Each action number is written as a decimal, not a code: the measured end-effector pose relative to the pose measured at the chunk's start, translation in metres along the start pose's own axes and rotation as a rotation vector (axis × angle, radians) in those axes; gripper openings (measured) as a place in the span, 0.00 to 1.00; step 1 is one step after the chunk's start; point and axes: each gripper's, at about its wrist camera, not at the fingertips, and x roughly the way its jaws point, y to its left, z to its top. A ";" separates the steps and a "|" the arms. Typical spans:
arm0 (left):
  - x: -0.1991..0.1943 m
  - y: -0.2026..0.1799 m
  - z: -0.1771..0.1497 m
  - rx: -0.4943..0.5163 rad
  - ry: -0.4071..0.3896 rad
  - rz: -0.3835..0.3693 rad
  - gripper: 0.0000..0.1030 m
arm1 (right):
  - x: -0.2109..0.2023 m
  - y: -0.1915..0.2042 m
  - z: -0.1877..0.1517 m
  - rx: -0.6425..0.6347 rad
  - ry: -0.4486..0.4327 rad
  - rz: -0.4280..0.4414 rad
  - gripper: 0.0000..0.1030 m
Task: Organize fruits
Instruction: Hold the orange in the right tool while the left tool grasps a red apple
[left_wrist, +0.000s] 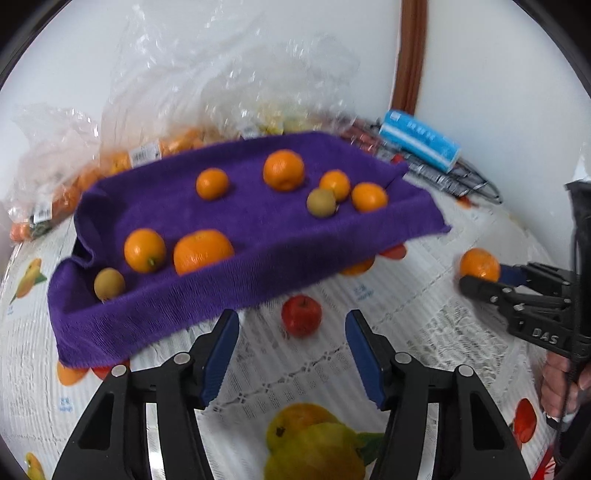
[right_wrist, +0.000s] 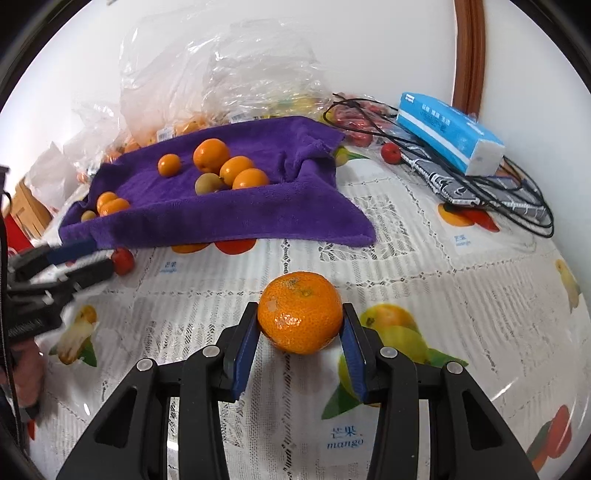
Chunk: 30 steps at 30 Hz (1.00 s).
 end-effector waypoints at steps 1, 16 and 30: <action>0.004 -0.001 0.000 -0.007 0.021 0.002 0.45 | 0.002 0.000 0.001 0.003 0.005 0.001 0.42; 0.016 -0.016 0.007 -0.001 0.043 0.056 0.33 | 0.005 0.008 0.000 -0.027 0.017 0.045 0.42; 0.016 -0.014 0.007 -0.010 0.040 0.076 0.24 | 0.004 0.003 -0.001 -0.004 0.012 0.083 0.42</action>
